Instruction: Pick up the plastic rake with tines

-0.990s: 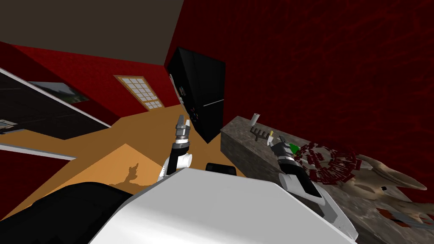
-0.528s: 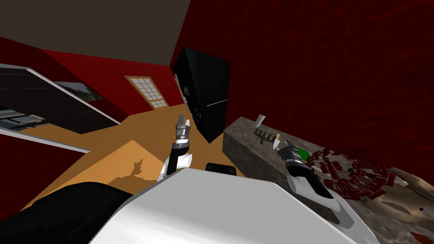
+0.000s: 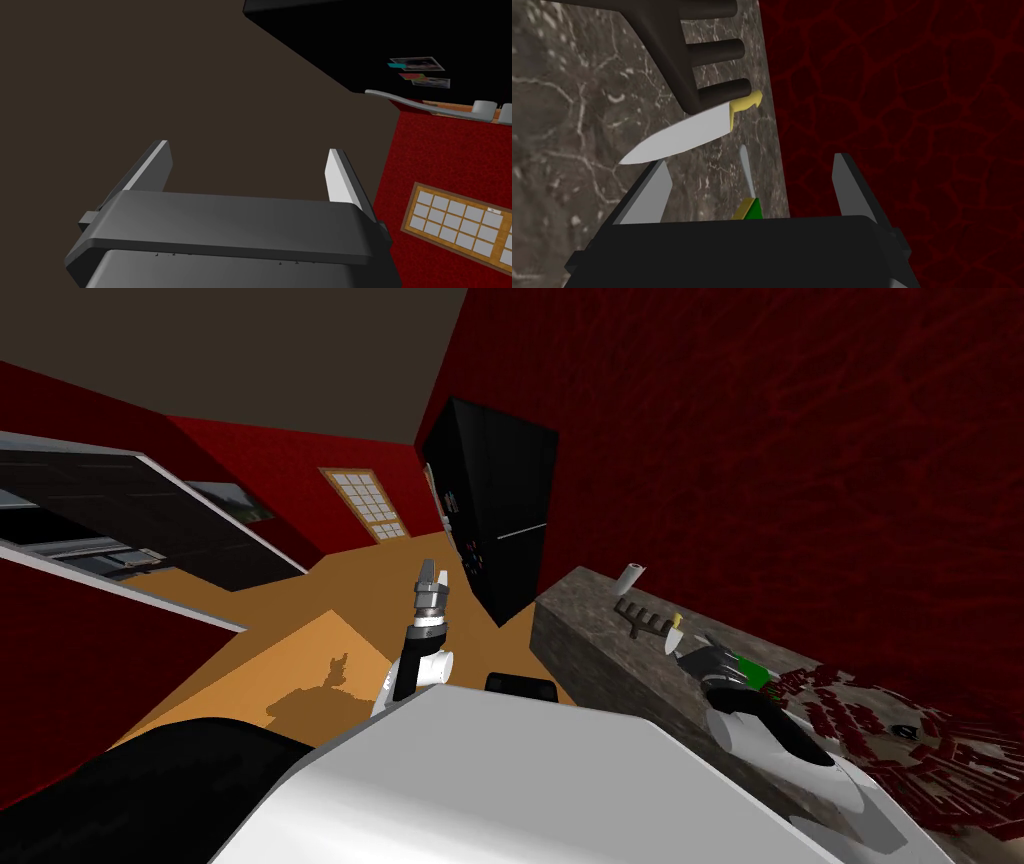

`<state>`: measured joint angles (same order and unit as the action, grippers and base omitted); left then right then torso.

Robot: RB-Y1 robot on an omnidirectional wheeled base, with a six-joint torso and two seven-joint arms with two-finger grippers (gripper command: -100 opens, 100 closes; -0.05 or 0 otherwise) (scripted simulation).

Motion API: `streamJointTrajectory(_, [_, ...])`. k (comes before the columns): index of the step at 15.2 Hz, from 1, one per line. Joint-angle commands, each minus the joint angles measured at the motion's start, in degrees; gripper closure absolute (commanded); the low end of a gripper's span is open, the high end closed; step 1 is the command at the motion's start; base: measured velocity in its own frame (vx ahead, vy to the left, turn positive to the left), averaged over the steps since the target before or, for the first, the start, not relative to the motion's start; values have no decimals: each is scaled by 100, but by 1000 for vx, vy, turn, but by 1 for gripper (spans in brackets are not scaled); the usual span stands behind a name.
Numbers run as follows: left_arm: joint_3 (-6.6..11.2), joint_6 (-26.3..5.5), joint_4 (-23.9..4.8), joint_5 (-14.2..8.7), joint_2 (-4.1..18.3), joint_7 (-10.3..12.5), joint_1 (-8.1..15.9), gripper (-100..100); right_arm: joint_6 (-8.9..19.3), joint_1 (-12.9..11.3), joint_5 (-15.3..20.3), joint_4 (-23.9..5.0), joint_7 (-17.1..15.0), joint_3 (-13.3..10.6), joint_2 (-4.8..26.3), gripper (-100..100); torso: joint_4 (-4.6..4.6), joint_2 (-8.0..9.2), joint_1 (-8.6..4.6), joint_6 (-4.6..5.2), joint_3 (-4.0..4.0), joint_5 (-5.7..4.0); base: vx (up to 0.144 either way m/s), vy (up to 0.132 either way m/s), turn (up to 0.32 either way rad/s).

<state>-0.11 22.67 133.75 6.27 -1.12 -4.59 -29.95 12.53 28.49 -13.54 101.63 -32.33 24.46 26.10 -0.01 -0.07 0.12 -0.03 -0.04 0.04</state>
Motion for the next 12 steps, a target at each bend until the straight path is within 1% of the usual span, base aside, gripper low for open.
streamJointTrajectory(1, [0,0,0,0,0,0,0,0,286,4,-126,-188,-186,155,110,-100,0,0,0,0,0,0,35,34,179])
streamJointTrajectory(2, [0,0,0,0,0,0,0,0,380,4,-126,-188,-186,155,110,-100,0,-2,0,0,-1,-1,32,20,68])
streamJointTrajectory(3, [0,0,0,0,0,0,-1,0,549,-11,-318,-404,-437,396,298,-100,-1,-1,-1,3,-1,-2,52,33,145])
streamJointTrajectory(4, [0,0,0,0,0,0,0,0,632,-11,-318,-446,-437,396,298,-100,-1,-5,-1,2,-3,-1,58,35,173])
streamJointTrajectory(6, [0,0,0,0,0,0,-1,0,801,-11,-318,-446,-437,396,298,-100,-2,-6,-1,2,-4,-1,29,16,38])
streamJointTrajectory(7, [1,0,0,0,0,0,-1,0,942,-26,-514,-695,-691,641,487,-100,-1,-2,-4,3,-2,-2,31,26,129])
streamJointTrajectory(9, [0,0,0,0,0,0,0,0,1196,-26,-514,-709,-691,641,487,-100,-1,-4,-1,0,-3,-1,39,23,132])
streamJointTrajectory(10, [0,0,0,0,0,0,-1,0,1229,-26,-514,-709,-691,641,487,-100,-1,-3,-3,2,-2,-1,21,7,11])
streamJointTrajectory(11, [1,0,0,0,0,0,-1,0,1440,-39,-711,-953,-946,889,677,-100,-1,0,-5,4,0,-2,33,18,149])
streamJointTrajectory(12, [0,0,0,0,0,0,0,0,1546,-39,-711,-976,-946,889,677,-100,0,0,-5,1,0,-1,44,21,176])
